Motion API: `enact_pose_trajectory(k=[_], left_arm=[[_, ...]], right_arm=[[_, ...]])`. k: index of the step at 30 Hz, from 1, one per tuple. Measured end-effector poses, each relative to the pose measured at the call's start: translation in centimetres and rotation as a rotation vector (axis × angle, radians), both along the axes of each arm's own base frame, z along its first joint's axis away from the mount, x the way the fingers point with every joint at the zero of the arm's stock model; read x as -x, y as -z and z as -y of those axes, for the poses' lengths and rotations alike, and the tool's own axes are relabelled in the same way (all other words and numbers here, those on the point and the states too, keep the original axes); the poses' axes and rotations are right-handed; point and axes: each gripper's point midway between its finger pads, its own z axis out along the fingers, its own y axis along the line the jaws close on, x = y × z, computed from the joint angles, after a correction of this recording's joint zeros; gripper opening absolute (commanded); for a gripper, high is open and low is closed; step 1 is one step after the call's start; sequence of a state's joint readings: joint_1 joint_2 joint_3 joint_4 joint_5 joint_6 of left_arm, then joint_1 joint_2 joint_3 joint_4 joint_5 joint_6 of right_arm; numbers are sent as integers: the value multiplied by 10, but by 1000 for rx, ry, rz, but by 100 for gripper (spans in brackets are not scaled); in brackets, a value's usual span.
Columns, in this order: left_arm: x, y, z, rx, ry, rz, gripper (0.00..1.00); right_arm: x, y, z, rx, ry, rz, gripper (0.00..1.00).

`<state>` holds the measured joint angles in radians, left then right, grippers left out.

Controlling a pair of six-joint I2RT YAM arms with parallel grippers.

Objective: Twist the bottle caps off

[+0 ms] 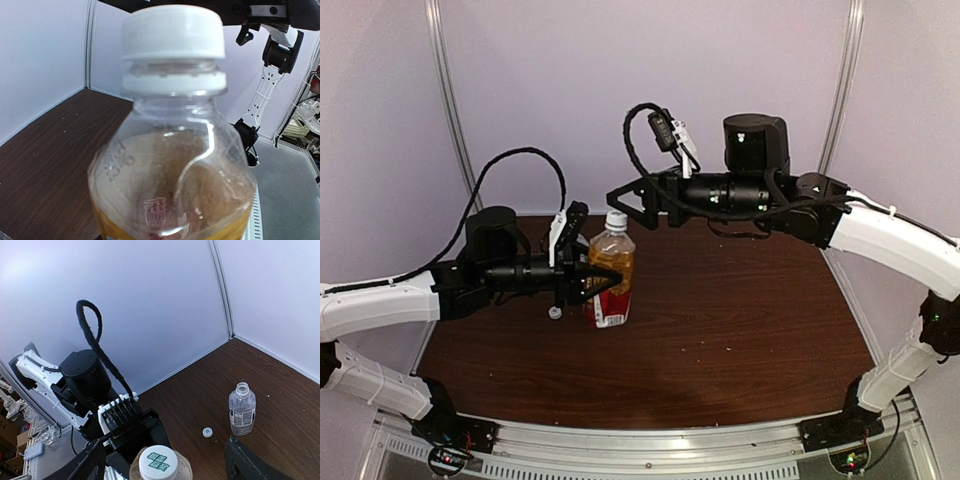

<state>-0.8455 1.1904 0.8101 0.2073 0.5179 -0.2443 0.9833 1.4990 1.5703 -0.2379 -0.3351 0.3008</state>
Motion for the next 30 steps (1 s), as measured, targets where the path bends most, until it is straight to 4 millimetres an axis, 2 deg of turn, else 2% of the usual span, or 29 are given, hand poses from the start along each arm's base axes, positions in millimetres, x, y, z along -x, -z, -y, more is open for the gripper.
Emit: enact_pose_trajectory(k=[5, 10, 16, 24, 30], left_arm=[[-5, 1, -1, -4, -31, 4, 35], [-9, 1, -2, -9, -51, 8, 35], [-11, 8, -4, -33, -69, -3, 35], [-13, 8, -5, -38, -82, -3, 35], [-14, 9, -6, -41, -91, -4, 35]], right_arm=[[-10, 10, -11, 34, 67, -21, 76], [-17, 29, -18, 82, 93, -48, 62], [-15, 33, -22, 88, 86, -59, 46], [-11, 32, -24, 82, 69, -71, 42], [-9, 32, -25, 79, 57, -76, 44]])
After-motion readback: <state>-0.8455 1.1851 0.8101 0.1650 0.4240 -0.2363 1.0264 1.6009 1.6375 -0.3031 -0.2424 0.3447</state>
